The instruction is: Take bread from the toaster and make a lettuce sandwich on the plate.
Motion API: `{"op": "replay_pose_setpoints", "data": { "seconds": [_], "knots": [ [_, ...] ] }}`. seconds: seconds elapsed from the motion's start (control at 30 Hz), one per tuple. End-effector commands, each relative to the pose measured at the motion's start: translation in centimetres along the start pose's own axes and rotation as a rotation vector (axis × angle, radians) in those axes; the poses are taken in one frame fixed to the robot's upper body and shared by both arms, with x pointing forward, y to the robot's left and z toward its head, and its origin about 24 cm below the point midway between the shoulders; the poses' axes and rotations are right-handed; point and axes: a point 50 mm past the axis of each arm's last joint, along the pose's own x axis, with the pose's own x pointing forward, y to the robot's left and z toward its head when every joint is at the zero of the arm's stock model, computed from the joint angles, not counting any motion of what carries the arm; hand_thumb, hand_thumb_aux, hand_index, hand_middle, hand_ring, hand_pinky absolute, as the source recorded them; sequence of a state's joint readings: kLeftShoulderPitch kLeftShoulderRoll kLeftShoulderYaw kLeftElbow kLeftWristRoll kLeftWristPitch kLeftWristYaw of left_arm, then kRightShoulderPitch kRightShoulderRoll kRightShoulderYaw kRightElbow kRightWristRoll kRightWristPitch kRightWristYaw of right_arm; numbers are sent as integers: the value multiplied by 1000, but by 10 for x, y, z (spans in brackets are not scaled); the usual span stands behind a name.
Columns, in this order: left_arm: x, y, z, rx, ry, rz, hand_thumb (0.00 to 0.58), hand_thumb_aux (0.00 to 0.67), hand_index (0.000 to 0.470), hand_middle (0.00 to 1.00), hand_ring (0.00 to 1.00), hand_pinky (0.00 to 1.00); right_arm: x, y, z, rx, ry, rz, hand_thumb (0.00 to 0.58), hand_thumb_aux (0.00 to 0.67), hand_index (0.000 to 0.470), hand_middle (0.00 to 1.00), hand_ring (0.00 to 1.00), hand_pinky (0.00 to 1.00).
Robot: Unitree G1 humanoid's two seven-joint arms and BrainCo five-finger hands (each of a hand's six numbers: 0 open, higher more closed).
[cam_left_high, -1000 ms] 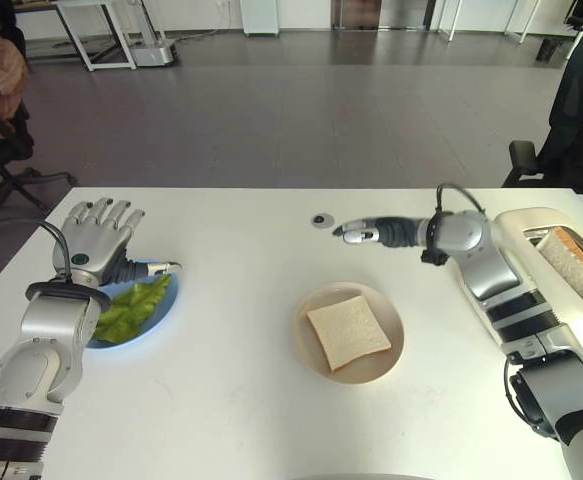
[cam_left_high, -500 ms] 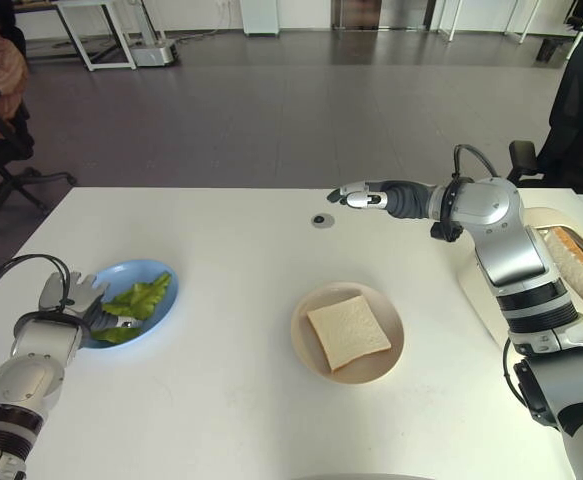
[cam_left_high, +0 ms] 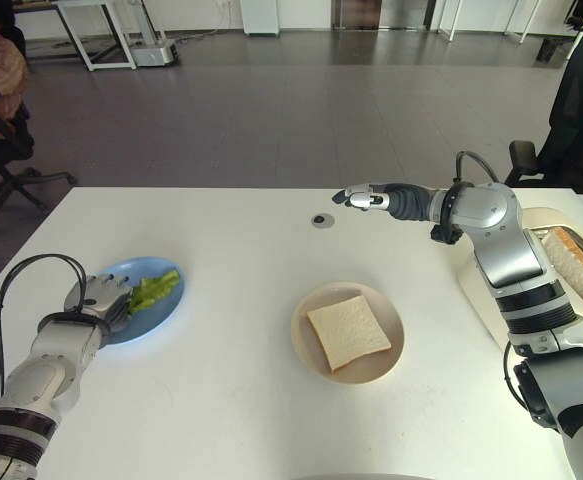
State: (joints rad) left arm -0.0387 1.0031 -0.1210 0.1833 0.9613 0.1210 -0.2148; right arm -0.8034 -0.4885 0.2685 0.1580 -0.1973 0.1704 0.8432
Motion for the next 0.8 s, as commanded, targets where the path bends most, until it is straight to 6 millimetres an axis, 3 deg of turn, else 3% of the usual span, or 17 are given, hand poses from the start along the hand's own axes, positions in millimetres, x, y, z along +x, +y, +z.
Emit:
{"op": "replay_pose_setpoints", "data": {
  "seconds": [0.03,0.2,0.37,0.5,0.8],
  "knots": [
    [-10,30,-16,44,49,102,580,670,470,0,0,0,-1,1,-3,-7,15,1,0,0,0,0,0,0],
    [-25,76,-12,89,18,278,580,670,470,0,0,0,-4,-1,-6,1,28,-17,0,0,0,0,0,0],
    [-45,100,16,83,-92,391,580,670,470,0,0,0,-3,-4,-8,1,36,-38,0,0,0,0,0,0],
    [-53,112,28,56,-145,448,580,670,470,0,0,0,-3,-9,-8,1,39,-55,0,0,0,0,0,0],
    [-67,121,132,-219,-616,450,580,670,470,0,0,0,-5,-27,-12,6,66,-125,0,0,0,0,0,0]
  ]
}}
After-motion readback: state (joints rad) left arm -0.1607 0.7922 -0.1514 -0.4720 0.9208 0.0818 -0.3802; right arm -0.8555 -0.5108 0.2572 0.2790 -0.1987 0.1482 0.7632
